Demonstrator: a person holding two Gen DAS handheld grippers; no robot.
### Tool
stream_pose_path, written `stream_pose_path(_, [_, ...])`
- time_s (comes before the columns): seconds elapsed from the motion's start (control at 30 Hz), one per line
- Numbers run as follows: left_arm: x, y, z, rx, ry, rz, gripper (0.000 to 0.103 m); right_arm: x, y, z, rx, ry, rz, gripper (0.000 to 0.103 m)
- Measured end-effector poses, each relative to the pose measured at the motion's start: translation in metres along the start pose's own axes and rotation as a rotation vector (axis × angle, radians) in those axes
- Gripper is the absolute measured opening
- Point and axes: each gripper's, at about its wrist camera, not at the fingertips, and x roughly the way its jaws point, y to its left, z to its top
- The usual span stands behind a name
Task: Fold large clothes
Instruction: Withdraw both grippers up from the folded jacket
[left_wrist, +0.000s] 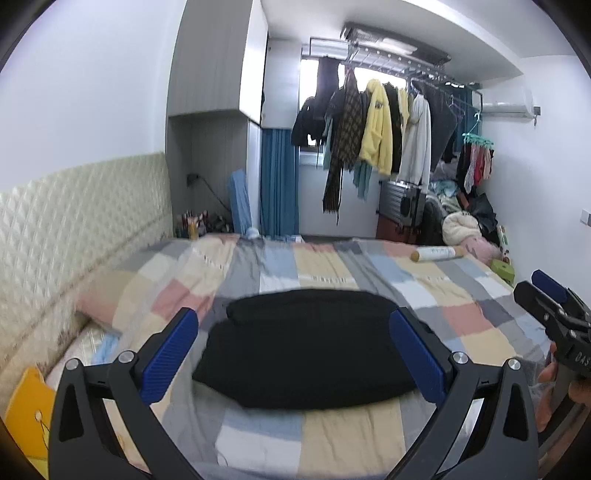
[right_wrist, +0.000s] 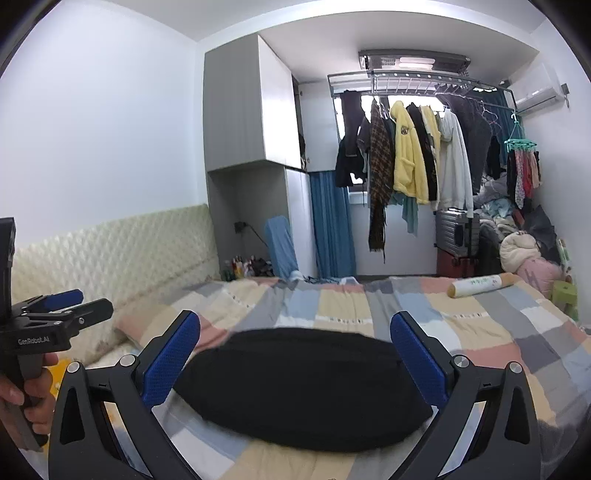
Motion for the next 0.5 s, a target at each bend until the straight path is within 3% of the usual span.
stream_pose_path(0.3, [0.022, -0.008, -0.056, -0.027, 0.153, 0.012, 0.103, -0.008, -0.006, -0.046, 0.046, 0.100, -0.046, 0.103])
stream_pose_path(0.5, [0.030, -0.011, -0.079, -0.036, 0.200, 0.032, 0.103, -0.002, -0.013, -0.072, 0.072, 0.168, -0.080, 0.103])
